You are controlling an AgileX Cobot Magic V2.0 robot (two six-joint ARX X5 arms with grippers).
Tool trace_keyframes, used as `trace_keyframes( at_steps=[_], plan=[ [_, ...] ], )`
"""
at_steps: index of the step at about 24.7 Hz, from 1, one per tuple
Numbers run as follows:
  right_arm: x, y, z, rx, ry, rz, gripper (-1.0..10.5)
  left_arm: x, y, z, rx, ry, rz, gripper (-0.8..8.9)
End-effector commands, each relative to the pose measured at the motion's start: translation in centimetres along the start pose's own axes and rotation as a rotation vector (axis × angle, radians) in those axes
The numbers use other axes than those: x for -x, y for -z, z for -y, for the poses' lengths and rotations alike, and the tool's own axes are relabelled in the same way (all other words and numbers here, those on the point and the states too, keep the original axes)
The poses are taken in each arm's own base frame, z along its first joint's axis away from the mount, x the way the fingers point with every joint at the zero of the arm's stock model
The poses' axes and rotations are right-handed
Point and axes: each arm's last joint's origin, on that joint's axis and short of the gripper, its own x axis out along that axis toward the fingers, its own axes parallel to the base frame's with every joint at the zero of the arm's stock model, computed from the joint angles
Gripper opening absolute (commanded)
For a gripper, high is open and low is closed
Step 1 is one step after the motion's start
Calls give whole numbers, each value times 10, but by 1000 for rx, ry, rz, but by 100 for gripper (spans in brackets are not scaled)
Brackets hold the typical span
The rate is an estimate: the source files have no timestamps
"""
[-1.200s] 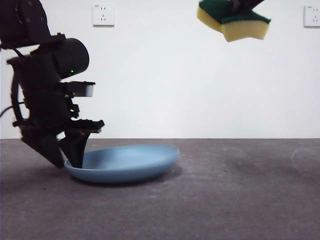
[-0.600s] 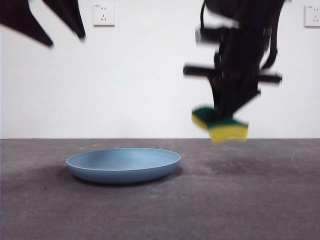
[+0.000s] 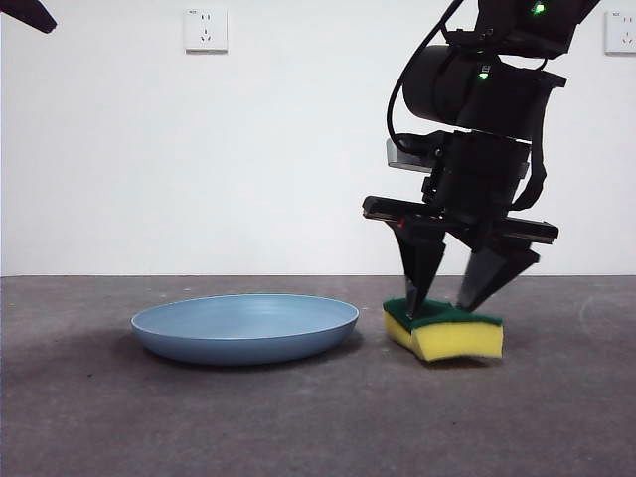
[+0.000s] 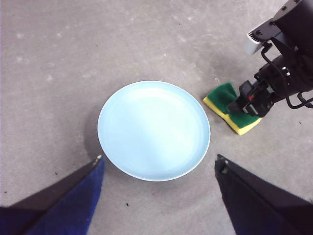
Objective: Pick up the plate,pick up the cloth,clean the plate with the cloth
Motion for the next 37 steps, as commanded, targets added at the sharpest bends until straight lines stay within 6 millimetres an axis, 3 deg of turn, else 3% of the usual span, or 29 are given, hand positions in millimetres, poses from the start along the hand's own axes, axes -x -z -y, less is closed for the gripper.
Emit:
trace_keyframes(
  at_steps=[1,5,8,10,11,12,13,19,21,23,28,37],
  plan=[
    [-3,2,1,-7,9,-10,644,-1,1,1,4,6,-3,377],
    [-1,1,2,-3,36,0,642,-1,1,1,4,2,-2,377],
    [19,1,1,-3,30,28,585,-1,1,1,4,1,-1,377],
    [44,3,-1,2,16,59,270,-1,0,1,3,-3,2,349],
    [60,6,-2,15,10,80,71,-1,0,0,1,-11,6,255],
    [74,8,-4,36,4,106,-24,-1,0,0,-5,-25,8,133],
    [91,11,-5,49,-5,143,-8,-1,0,0,-9,-27,9,-22],
    [193,40,-18,143,-92,471,-8,8,-14,3,-53,-75,194,-8],
    [219,55,-20,159,-68,579,-8,15,-14,7,-66,-72,229,-8],
    [233,70,-20,163,-36,659,-8,17,-9,9,-82,-103,238,-8],
    [234,103,-15,171,-55,749,-8,12,17,11,-94,-107,247,-8],
    [188,160,6,154,-5,762,-8,-10,82,4,-47,-64,318,-8]
  ],
)
